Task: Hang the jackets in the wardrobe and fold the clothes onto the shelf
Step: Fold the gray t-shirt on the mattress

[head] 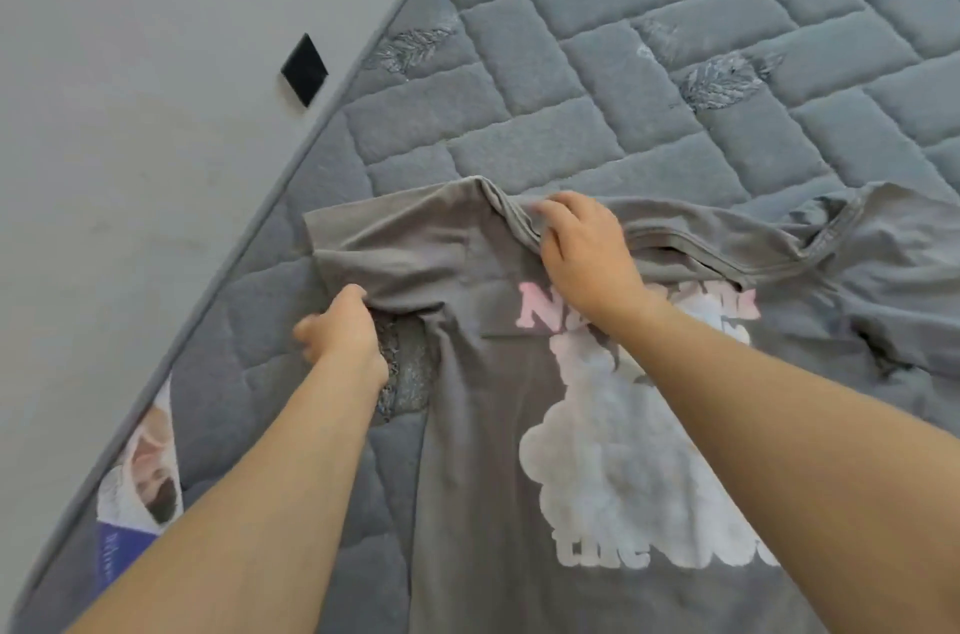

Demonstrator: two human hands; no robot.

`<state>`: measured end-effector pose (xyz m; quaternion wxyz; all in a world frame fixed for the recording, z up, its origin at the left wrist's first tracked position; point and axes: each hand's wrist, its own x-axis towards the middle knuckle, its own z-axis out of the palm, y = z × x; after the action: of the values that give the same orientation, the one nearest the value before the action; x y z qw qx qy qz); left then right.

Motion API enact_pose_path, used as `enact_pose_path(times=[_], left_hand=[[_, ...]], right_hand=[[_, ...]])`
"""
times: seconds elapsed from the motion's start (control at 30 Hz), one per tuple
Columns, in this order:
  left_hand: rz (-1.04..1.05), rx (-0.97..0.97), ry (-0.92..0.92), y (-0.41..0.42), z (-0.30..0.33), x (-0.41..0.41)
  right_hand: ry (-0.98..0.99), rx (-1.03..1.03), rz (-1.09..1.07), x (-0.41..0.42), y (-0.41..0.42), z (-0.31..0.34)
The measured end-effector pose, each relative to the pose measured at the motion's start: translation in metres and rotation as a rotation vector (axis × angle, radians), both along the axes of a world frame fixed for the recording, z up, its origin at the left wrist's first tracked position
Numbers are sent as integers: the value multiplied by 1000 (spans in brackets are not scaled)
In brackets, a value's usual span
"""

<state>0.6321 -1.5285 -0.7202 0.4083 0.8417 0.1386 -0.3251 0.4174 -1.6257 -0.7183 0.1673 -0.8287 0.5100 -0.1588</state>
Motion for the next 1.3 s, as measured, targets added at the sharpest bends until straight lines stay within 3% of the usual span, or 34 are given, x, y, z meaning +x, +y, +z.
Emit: enact_pose_path(times=[0.07, 0.13, 0.23, 0.3, 0.4, 0.47, 0.53, 0.6, 0.67, 0.7, 0.77, 0.83, 0.9, 0.97, 1.07, 1.17, 1.23, 1.3], left_hand=[[47, -155, 196, 2, -3, 17], [-49, -265, 342, 0, -7, 24], [-115, -305, 372, 0, -16, 30], [-111, -359, 319, 7, -23, 29], [-159, -437, 216, 26, -21, 26], [-206, -525, 20, 31, -11, 24], [-319, -551, -343, 23, 10, 14], [-543, -565, -693, 7, 33, -13], [-887, -615, -865, -6, 49, -57], [-1115, -566, -904, -10, 49, -80], [-1608, -284, -879, -14, 40, -121], [-1842, -83, -855, -15, 25, -154], [-1745, -154, -924, -18, 16, -184], [-1661, -170, -921, -32, 4, -216], [-1664, 57, -737, -59, -25, -253], [-1738, 228, -753, -79, -52, -268], [-1826, 164, -852, -87, -52, -267], [-1783, -39, -982, -89, -41, -257]], right_hand=[[125, 126, 95, 54, -25, 5], [261, 244, 179, 99, -45, 1], [478, 316, 148, 141, -64, -9], [508, 273, 82, 152, -68, -12], [401, 337, 65, 160, -59, -9], [189, 423, 4, 158, -58, 2], [-75, 502, -78, 144, -68, 18], [-181, 481, -137, 112, -83, 36], [-185, 454, -233, 62, -97, 44], [-169, 450, -305, 30, -101, 44], [-33, 408, -470, -42, -97, 38], [167, 271, -597, -117, -77, 27], [293, 123, -662, -188, -46, 6], [395, 151, -709, -247, -12, -18], [445, 252, -721, -288, 21, -58], [391, 101, -705, -292, 25, -83], [351, 40, -719, -294, 24, -92], [327, 7, -723, -296, 24, -96]])
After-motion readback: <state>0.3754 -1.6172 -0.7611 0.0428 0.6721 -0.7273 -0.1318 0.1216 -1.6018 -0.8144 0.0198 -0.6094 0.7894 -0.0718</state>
